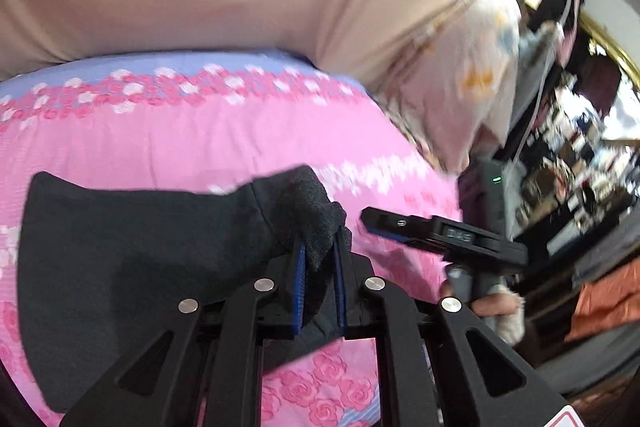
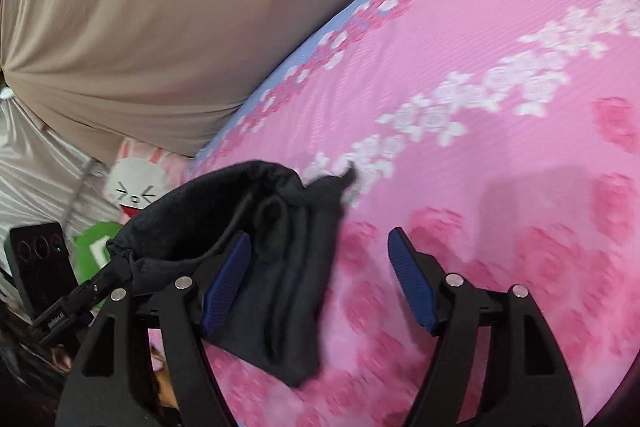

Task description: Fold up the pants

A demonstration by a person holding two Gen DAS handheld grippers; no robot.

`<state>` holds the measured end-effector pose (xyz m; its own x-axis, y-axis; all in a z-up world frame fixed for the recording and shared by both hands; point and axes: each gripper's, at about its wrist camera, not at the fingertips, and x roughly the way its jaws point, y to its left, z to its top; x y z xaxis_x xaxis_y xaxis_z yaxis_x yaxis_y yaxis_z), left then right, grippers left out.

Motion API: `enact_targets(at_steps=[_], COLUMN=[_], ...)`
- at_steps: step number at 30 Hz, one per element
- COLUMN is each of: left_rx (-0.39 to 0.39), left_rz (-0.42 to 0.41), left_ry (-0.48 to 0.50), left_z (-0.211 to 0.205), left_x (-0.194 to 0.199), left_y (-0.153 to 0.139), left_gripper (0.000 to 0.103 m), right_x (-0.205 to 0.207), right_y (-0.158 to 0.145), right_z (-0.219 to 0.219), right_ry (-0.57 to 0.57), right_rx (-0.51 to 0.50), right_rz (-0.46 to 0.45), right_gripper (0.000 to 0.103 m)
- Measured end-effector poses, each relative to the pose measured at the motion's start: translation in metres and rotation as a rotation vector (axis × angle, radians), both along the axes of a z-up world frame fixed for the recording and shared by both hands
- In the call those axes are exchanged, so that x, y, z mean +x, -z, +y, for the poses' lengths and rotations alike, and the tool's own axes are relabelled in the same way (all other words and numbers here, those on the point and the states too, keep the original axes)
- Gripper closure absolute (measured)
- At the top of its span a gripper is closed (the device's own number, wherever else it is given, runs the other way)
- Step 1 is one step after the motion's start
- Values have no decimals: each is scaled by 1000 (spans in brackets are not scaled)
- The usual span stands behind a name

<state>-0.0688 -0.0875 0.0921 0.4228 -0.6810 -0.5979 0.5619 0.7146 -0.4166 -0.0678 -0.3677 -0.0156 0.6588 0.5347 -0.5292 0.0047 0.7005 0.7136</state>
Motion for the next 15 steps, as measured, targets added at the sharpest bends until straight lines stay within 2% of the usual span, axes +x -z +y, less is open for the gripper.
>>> enact_targets(at_steps=[2, 4, 5, 10, 12, 15], left_rx=[-11, -17, -16, -11, -14, -22], left_rz=[-8, -20, -25, -35, -39, -37], left_ry=[-23, -49, -56, -74, -78, -76], left_z=[6, 13, 15, 19, 20, 20], left_x=[2, 5, 7, 13, 15, 17], left_y=[-7, -15, -17, -21, -20, -21], left_gripper=[94, 94, 94, 94, 94, 94], right_x=[20, 33, 35, 3, -5, -2], right_y=[5, 7, 5, -32, -34, -17], right_z=[3, 7, 11, 53, 79, 113], right_ry=[-3, 2, -2, -119, -187, -252], right_rx=[33, 30, 11, -71, -70, -91], right_rz=[18, 22, 18, -131, -136, -92], right_gripper=[38, 60, 101, 101, 101, 101])
